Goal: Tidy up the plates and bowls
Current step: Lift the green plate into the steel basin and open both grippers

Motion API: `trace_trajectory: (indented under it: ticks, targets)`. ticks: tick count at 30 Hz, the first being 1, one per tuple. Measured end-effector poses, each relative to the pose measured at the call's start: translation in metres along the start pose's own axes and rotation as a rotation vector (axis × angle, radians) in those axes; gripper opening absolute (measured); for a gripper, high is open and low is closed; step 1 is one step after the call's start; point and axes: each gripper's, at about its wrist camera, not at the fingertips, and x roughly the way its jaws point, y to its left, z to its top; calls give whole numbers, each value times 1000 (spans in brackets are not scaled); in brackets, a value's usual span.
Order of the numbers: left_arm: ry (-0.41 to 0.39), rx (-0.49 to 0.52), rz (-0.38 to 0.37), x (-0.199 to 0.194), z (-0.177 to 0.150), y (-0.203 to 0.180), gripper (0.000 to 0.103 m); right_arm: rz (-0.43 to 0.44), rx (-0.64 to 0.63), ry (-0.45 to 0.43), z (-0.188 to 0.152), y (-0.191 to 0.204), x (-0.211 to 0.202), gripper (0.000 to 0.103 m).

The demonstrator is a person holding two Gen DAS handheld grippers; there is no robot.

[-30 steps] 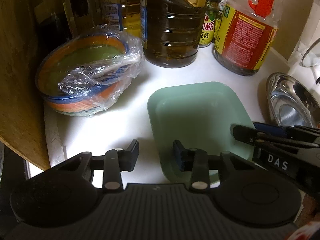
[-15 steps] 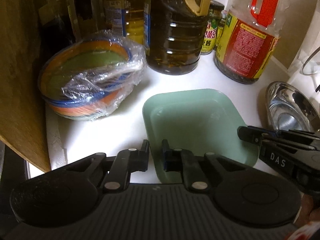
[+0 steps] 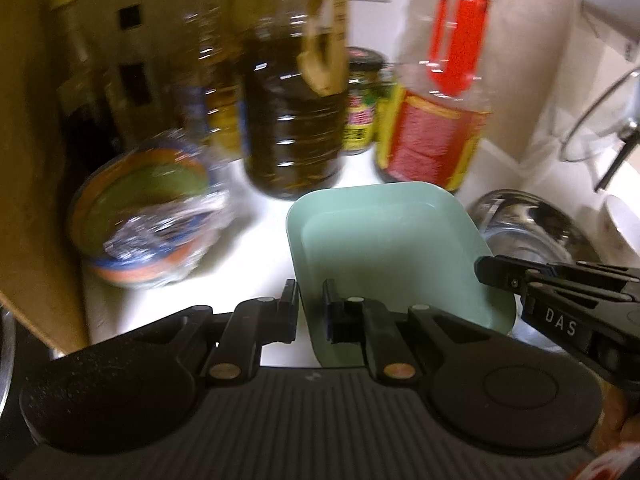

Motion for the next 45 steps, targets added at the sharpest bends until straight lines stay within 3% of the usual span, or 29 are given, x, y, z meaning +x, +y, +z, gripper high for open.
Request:
trace_trajectory:
  ticks: [16,45]
  targets:
    - [-2,179,-199,22,11,-109,11,-245,181,-44,-16,-86,-54,5]
    - [100,218,-226,66,9,-136,11,-336,253,93,-15,-118,-24,6]
